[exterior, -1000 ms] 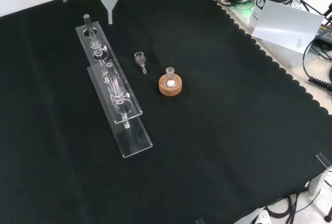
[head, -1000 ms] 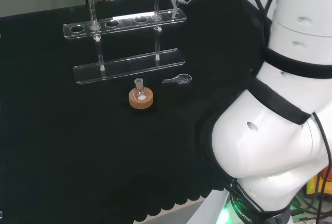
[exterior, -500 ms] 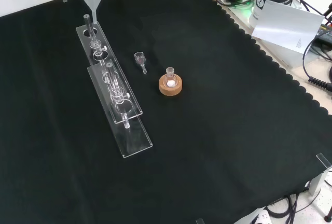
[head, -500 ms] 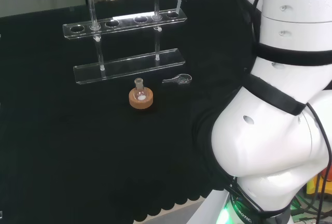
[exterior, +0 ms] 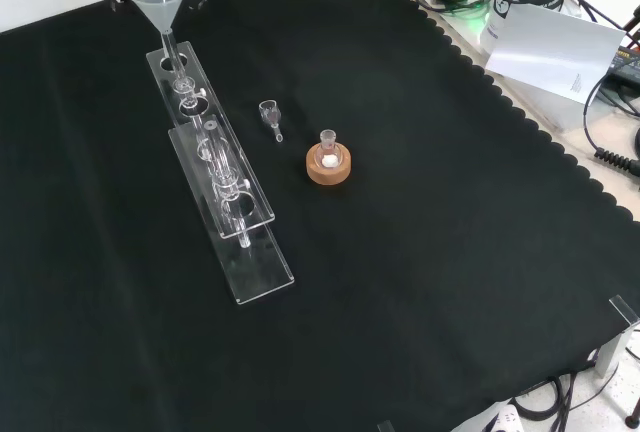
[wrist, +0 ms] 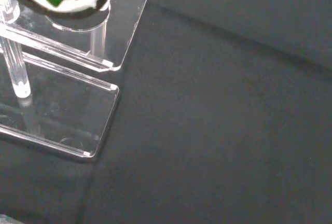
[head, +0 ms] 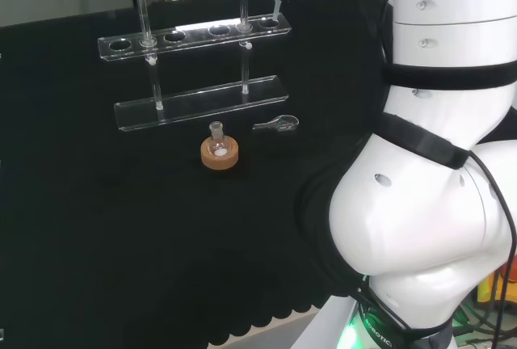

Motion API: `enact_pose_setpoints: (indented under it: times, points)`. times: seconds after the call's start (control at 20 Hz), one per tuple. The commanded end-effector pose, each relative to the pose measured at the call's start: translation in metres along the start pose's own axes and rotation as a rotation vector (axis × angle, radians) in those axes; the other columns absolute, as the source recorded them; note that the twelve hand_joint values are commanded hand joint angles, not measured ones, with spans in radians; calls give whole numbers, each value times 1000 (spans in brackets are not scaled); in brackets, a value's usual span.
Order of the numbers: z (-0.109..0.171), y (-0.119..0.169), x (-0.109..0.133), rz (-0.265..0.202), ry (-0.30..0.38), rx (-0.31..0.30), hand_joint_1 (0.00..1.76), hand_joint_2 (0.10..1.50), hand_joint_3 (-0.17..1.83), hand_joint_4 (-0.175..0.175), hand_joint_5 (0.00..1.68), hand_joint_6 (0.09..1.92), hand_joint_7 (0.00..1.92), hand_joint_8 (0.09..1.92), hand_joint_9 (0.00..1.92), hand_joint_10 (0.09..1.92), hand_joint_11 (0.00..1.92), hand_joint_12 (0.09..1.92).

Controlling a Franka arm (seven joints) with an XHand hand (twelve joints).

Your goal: Put the funnel back on the funnel stand.

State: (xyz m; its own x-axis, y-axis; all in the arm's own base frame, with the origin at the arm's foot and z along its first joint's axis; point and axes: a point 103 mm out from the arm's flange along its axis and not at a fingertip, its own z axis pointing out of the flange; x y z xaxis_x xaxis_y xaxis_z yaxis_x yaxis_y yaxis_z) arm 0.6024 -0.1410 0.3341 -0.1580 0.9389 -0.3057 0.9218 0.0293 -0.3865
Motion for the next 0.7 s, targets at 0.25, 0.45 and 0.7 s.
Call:
enact_pose_setpoints:
  times: [0.25, 0.45, 0.7]
  points:
    - [8, 8, 7, -20, -7, 30, 857, 623, 680, -25, 443, 752, 558, 850, 720, 630, 358, 1319]
    - [13, 13, 11, -26, -17, 43, 857, 623, 680, -27, 438, 750, 553, 848, 719, 629, 358, 1319]
    - [14, 15, 15, -27, -23, 48, 856, 622, 680, -29, 420, 740, 539, 844, 713, 628, 357, 1318]
